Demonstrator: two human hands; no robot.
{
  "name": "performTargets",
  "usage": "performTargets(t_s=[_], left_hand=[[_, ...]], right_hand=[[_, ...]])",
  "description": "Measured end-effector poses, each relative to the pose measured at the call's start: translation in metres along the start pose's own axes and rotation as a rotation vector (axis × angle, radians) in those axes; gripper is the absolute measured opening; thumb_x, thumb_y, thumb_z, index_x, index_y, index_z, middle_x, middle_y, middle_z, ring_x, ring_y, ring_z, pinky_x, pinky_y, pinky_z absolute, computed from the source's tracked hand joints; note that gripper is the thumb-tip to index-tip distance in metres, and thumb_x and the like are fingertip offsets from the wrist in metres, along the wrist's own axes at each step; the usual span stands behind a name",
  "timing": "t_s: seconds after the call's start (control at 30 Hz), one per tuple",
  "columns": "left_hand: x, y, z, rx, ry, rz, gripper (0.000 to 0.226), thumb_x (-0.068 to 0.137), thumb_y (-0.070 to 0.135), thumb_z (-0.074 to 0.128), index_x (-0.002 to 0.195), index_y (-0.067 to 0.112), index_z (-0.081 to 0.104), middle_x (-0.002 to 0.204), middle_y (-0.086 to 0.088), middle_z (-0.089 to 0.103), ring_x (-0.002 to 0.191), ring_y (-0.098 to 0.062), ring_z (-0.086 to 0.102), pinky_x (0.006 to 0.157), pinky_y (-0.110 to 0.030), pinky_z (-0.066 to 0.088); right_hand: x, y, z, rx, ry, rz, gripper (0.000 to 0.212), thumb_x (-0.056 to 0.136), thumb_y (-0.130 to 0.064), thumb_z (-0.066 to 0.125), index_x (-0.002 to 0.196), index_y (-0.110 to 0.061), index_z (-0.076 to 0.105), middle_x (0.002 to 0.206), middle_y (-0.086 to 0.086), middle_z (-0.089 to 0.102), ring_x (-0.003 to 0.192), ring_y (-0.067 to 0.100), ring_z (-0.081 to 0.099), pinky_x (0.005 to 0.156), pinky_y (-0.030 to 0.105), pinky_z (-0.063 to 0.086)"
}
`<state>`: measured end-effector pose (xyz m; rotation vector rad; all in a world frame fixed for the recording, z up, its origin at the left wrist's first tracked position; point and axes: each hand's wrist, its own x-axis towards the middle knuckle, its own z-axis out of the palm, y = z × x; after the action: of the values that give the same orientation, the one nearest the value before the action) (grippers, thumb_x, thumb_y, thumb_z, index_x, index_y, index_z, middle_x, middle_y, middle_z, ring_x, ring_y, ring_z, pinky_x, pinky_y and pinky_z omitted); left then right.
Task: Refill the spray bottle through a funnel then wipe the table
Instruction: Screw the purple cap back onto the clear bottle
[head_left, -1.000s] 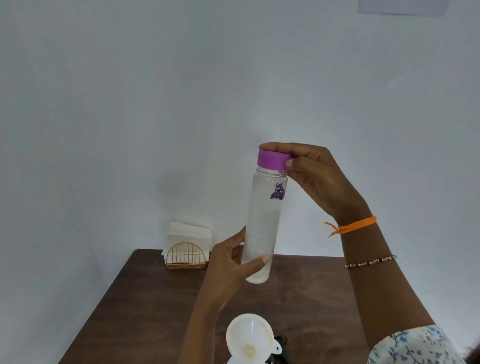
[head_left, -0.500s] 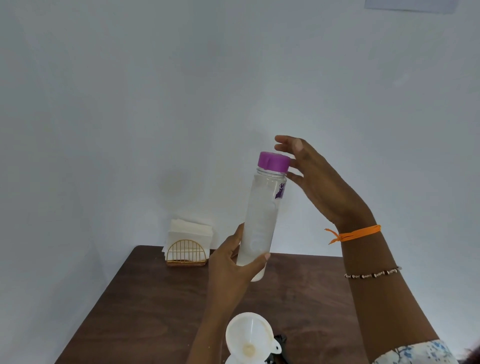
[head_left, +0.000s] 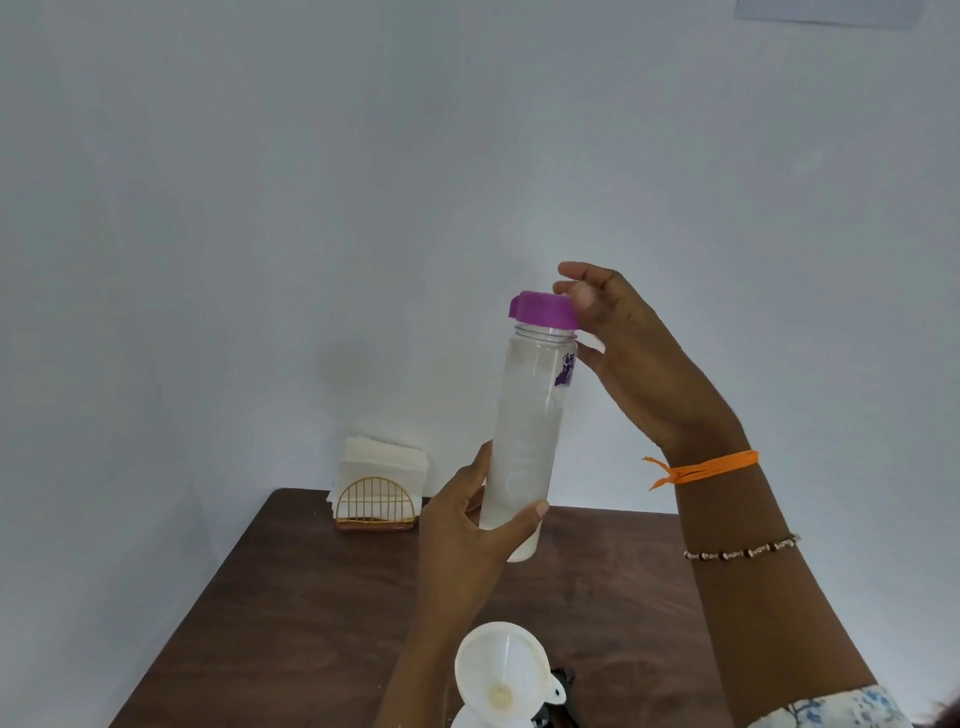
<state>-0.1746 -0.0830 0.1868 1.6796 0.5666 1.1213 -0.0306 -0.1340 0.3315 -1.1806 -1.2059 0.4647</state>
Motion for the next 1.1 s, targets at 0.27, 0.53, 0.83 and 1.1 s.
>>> performTargets(t_s=[0.27, 0.53, 0.83, 1.1], left_hand=[[0.0, 0.007, -0.002, 0.026, 0.014, 0.033, 0.055, 0.065, 0.046, 0.079, 0.111, 0.055, 0.049, 0.107, 0.031, 0.06, 0.098, -0.001, 0.062, 0.075, -0.013, 0.052], [0.0, 0.012, -0.002, 0.029, 0.021, 0.02, 0.056, 0.056, 0.06, 0.07, 0.108, 0.059, 0.048, 0.101, 0.039, 0.058, 0.098, 0.009, 0.058, 0.069, -0.007, 0.049], [-0.001, 0.014, -0.002, 0.037, 0.021, -0.004, 0.056, 0.055, 0.06, 0.069, 0.106, 0.06, 0.046, 0.104, 0.039, 0.052, 0.092, 0.007, 0.059, 0.065, -0.003, 0.046], [-0.001, 0.012, -0.002, 0.025, 0.021, -0.022, 0.061, 0.061, 0.053, 0.074, 0.115, 0.051, 0.048, 0.109, 0.03, 0.057, 0.095, 0.001, 0.06, 0.07, -0.008, 0.05]], right_hand=[[0.0, -0.005, 0.01, 0.127, 0.064, 0.012, 0.057, 0.069, -0.025, 0.07, 0.12, -0.02, 0.045, 0.101, 0.0, 0.055, 0.085, 0.009, 0.062, 0.071, 0.021, 0.051], [-0.003, -0.005, 0.007, 0.373, 0.046, 0.031, 0.043, 0.091, -0.03, 0.048, 0.131, -0.03, 0.034, 0.093, -0.008, 0.069, 0.09, 0.01, 0.063, 0.073, 0.028, 0.056], [-0.001, -0.008, 0.015, 0.184, 0.137, 0.069, 0.087, 0.056, -0.035, 0.073, 0.129, -0.032, 0.025, 0.114, 0.011, 0.049, 0.092, 0.017, 0.061, 0.07, 0.033, 0.057], [0.0, -0.005, 0.007, 0.393, 0.061, 0.061, 0.038, 0.094, -0.005, 0.04, 0.127, -0.023, 0.039, 0.079, -0.004, 0.062, 0.083, 0.011, 0.059, 0.066, 0.033, 0.053]])
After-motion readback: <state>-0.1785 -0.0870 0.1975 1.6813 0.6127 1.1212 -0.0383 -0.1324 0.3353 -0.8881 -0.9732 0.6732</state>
